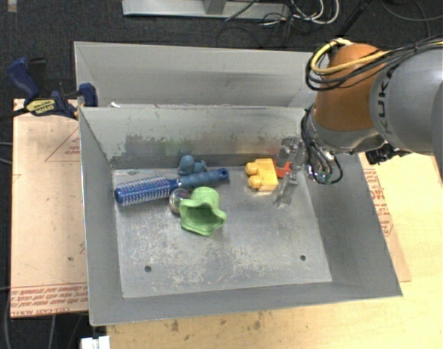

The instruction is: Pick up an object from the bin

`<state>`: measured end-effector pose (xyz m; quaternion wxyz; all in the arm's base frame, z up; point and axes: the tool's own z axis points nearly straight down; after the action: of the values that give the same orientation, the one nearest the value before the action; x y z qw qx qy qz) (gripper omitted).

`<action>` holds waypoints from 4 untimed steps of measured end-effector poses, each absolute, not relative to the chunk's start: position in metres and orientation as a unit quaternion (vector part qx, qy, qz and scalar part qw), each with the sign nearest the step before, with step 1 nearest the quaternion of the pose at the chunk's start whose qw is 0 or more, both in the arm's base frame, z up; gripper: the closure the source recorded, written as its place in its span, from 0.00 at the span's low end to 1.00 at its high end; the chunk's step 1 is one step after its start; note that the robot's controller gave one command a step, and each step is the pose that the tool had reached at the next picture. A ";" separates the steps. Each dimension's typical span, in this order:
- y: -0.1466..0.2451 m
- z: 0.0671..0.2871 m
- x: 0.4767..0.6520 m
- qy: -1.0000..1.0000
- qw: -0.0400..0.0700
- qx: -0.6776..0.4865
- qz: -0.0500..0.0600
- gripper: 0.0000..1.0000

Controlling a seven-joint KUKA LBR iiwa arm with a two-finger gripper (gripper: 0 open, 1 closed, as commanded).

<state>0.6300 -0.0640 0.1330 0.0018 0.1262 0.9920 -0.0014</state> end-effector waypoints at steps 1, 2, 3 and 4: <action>-0.030 0.122 0.657 0.978 0.002 0.208 0.001 0.00; -0.083 0.071 0.653 0.986 0.003 0.165 -0.001 0.00; -0.022 0.074 0.641 0.986 0.005 0.167 0.002 0.00; 0.034 0.072 0.657 0.985 -0.002 0.172 0.000 0.00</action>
Offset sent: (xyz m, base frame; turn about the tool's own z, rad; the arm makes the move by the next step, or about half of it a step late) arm 0.0260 0.0318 -0.0100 0.1686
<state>0.6565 0.0336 0.0722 -0.0018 0.1721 0.9851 -0.0003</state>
